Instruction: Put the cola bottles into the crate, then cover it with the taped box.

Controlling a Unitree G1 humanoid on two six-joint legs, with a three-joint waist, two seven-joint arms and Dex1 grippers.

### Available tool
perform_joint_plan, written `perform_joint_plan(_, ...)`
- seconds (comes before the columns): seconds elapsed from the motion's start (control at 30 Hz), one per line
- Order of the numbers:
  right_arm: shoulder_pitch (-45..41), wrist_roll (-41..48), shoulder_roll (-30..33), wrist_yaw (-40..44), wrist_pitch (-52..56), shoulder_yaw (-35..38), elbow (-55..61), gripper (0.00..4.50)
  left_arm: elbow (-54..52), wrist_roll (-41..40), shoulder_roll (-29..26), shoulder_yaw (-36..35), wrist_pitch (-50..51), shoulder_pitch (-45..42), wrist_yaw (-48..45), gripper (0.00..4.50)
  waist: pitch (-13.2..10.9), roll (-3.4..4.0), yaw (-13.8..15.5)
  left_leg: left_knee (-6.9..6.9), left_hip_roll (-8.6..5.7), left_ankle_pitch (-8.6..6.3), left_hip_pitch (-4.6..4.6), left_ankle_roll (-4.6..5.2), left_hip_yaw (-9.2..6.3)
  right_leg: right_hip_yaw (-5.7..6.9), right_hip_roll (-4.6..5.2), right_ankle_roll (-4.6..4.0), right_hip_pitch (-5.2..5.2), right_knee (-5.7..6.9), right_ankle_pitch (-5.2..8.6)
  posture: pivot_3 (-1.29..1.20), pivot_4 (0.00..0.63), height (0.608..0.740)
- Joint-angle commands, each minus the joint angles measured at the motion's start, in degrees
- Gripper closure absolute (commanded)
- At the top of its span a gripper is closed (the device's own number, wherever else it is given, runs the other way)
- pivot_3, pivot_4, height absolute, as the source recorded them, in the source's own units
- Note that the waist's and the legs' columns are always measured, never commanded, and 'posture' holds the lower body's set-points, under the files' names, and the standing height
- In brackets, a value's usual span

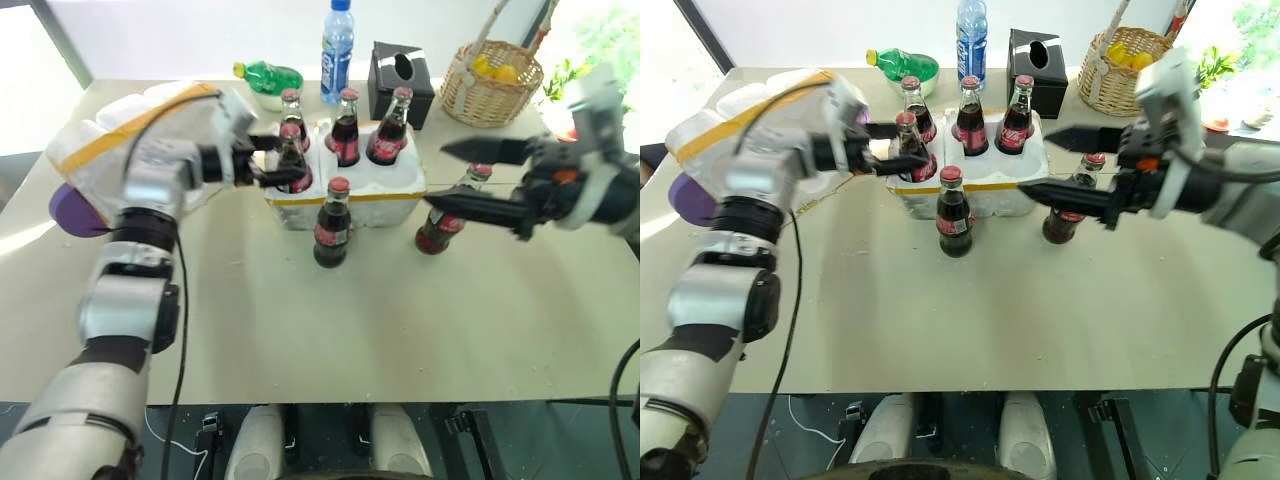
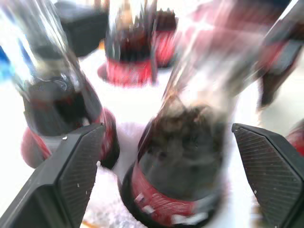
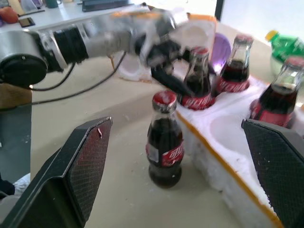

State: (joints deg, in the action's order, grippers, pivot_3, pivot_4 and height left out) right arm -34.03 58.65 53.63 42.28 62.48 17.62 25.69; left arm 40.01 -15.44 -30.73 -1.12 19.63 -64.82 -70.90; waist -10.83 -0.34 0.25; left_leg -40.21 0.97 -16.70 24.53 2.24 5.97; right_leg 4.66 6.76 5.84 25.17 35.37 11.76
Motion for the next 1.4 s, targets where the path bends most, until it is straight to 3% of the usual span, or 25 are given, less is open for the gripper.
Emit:
perform_joint_plan(0.03,3.36,1.24,-2.92,-7.65,1.62,-0.34,5.64,0.0,-16.33,-8.7,-6.2,-4.71,14.05,1.81,-2.58,0.04,0.01,0.01,-0.08,0.01,0.0,0.0,-0.01,0.0,-0.01,0.0,0.0,0.0,-0.02,0.0,0.0,0.0,0.15,0.74)
perform_joint_plan(0.2,9.4,-2.31,-12.56,-17.49,0.32,-7.45,9.32,0.0,-38.39,-18.87,-17.3,-7.16,27.88,13.82,-7.36,0.04,0.08,-0.02,-0.05,-0.03,-0.03,0.0,-0.15,-0.01,-0.03,0.0,0.01,0.02,-0.21,-0.11,0.01,0.0,0.15,0.74)
perform_joint_plan(0.37,12.28,-9.9,-21.87,-22.39,-3.52,-16.0,5.16,0.0,-53.91,-23.62,-21.63,-9.11,31.33,26.24,-4.54,0.04,0.06,-0.06,0.41,-0.06,-0.06,0.03,-0.18,-0.07,-0.1,-0.01,0.02,0.0,-0.27,-0.11,0.02,0.0,0.15,0.74)
perform_joint_plan(0.63,9.12,-18.17,-29.87,-23.71,-8.39,-20.99,-3.97,0.0,-60.3,-26.84,-22.81,-11.33,32.08,32.36,1.36,0.04,0.07,-0.08,0.08,-0.06,-0.07,0.06,-0.2,-0.11,-0.14,0.0,-0.07,-0.01,-0.29,-0.1,0.02,0.0,0.15,0.74)
perform_joint_plan(1.07,3.19,-24.25,-40.22,-23.46,-13.1,-22.77,-15.01,0.0,-60.55,-29.88,-25.02,-12.24,31.4,33.28,4.95,0.04,0.07,-0.08,-0.52,0.03,-0.06,0.08,-0.22,-0.15,-0.13,0.0,-0.1,-0.02,-0.28,-0.11,0.03,0.0,0.15,0.74)
perform_joint_plan(1.17,2.71,-25.7,-40.41,-22.92,-13.75,-22.59,-15.94,0.76,-60.2,-29.81,-24.9,-11.67,31.01,32.66,5.48,0.0,0.06,-0.07,-0.92,0.05,-0.07,0.08,-0.22,-0.16,-0.13,0.0,-0.1,-0.02,-0.28,-0.11,0.03,0.0,0.15,0.74)
perform_joint_plan(1.23,2.95,-23.63,-39.3,-20.84,-12.39,-21.29,-12.76,1.63,-60.1,-30.08,-24.72,-11.72,31.06,32.36,5.84,0.0,0.06,-0.06,-1.0,0.07,-0.07,0.08,-0.22,-0.16,-0.12,0.0,-0.1,-0.02,-0.27,-0.1,0.03,0.0,0.15,0.74)
perform_joint_plan(1.4,-1.68,-7.36,-35.15,-17.16,-3.26,-10.78,-3.64,1.67,-59.29,-30.06,-24.47,-11.73,30.52,32.33,6.37,0.0,0.01,-0.02,-0.97,0.13,-0.05,0.09,-0.14,-0.17,-0.12,0.0,-0.1,-0.02,-0.2,-0.07,0.02,0.0,0.15,0.74)
